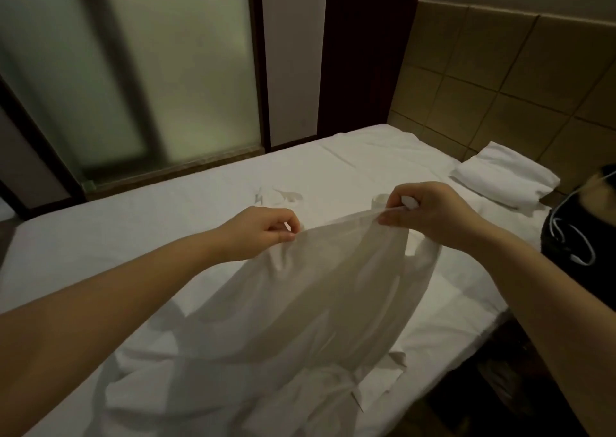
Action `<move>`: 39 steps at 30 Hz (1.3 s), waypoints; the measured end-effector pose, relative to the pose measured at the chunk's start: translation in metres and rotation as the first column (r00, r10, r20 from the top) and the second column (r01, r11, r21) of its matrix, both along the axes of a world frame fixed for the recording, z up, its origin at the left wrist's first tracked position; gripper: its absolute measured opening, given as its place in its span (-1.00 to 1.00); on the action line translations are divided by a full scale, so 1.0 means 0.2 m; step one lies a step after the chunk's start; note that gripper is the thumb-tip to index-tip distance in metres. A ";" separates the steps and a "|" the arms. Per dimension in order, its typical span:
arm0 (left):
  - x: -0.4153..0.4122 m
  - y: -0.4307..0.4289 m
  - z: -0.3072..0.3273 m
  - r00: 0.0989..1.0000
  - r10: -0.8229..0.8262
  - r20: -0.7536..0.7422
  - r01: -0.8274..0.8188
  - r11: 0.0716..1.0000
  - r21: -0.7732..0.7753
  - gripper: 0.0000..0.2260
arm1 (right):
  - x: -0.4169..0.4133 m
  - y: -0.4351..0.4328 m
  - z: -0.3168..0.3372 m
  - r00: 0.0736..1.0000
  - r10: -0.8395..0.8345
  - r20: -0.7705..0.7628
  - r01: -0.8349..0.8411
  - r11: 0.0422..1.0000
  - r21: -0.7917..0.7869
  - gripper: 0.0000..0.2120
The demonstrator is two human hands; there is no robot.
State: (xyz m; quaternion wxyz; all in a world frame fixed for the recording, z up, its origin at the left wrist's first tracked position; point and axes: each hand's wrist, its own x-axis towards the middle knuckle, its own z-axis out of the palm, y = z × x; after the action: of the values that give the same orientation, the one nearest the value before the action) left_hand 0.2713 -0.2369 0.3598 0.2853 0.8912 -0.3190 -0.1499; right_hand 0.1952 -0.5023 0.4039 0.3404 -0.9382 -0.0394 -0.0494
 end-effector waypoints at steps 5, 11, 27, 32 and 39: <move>-0.09 -0.02 -0.05 0.990 -0.057 -0.132 0.051 0.998 -0.044 -0.81 | -0.04 -0.01 -0.06 1.000 -0.023 0.015 0.023 1.000 0.003 -0.93; -0.18 -0.09 -0.10 0.987 -0.121 -0.110 0.118 0.992 -0.035 -0.75 | -0.11 -0.01 -0.11 1.000 -0.021 0.013 0.021 1.000 0.018 -0.88; -0.33 -0.12 -0.16 0.989 0.030 -0.143 -0.074 0.948 -0.310 -0.92 | -0.17 -0.03 -0.16 1.000 -0.028 0.003 0.027 0.999 0.045 -0.86; -0.28 -0.03 -0.10 0.989 0.146 0.015 -0.133 0.933 -0.334 -0.90 | -0.14 -0.03 -0.15 0.999 0.000 -0.039 0.001 1.000 0.030 -0.85; -0.21 -0.02 -0.02 0.982 0.057 0.179 -0.037 0.993 -0.114 -0.94 | -0.02 0.00 -0.10 0.999 0.005 0.038 -0.006 1.000 0.021 -0.86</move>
State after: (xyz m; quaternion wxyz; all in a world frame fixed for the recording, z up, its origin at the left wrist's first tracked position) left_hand 0.2289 -0.2406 0.3555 0.3069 0.8914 -0.3306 -0.0433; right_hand 0.1905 -0.5018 0.3842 0.3498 -0.9332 -0.0479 -0.0666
